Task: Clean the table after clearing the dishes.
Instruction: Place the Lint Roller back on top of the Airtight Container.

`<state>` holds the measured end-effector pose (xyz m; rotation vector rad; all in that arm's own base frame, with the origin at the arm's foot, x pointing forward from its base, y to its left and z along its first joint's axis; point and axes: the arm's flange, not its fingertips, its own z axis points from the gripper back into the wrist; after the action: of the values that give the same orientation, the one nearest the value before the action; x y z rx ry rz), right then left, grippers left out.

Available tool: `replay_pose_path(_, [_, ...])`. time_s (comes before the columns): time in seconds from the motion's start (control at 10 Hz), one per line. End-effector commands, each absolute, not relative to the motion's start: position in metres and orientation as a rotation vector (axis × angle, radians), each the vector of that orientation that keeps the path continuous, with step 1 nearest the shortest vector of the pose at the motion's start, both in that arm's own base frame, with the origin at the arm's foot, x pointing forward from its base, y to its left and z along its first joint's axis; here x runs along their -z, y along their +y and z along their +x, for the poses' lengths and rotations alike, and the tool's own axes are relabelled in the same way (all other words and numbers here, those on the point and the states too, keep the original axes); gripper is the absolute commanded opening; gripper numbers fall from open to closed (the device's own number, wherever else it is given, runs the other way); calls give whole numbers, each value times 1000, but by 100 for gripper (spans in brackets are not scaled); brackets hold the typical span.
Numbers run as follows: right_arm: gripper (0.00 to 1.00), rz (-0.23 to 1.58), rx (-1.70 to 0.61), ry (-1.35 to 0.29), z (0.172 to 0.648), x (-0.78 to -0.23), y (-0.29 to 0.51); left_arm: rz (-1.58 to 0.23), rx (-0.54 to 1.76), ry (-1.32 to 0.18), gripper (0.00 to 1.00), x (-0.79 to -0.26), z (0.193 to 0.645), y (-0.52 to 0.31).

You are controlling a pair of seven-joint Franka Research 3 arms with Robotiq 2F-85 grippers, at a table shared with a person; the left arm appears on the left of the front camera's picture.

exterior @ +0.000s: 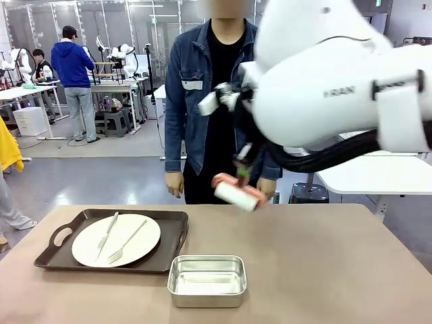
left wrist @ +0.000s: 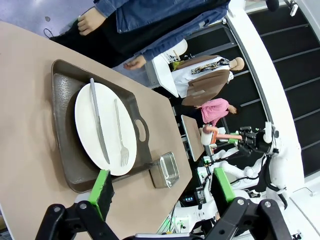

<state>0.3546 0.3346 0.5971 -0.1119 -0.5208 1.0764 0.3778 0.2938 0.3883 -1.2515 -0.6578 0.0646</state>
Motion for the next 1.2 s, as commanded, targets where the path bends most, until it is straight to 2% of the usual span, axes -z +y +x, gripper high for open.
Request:
replay_pose_path(0.0, [23, -34, -1410, -477, 356, -598, 342, -1250, -52, -657, 100, -389, 375, 295])
replay_pose_path(0.2, [23, 21, -1410, -451, 361, -594, 360, -1250, -52, -657, 100, -389, 375, 295])
replay_pose_path(0.3, [23, -33, -1360, -490, 344, -588, 369, -1250, -52, -657, 100, -389, 375, 295])
replay_pose_path(0.8, [23, -11, -1391, -482, 350, -588, 369, -1250, -52, -657, 100, -389, 375, 295])
replay_pose_path(1.1, [23, -80, -1441, -230, 361, -565, 401, -1250, -52, -657, 100, -389, 375, 295])
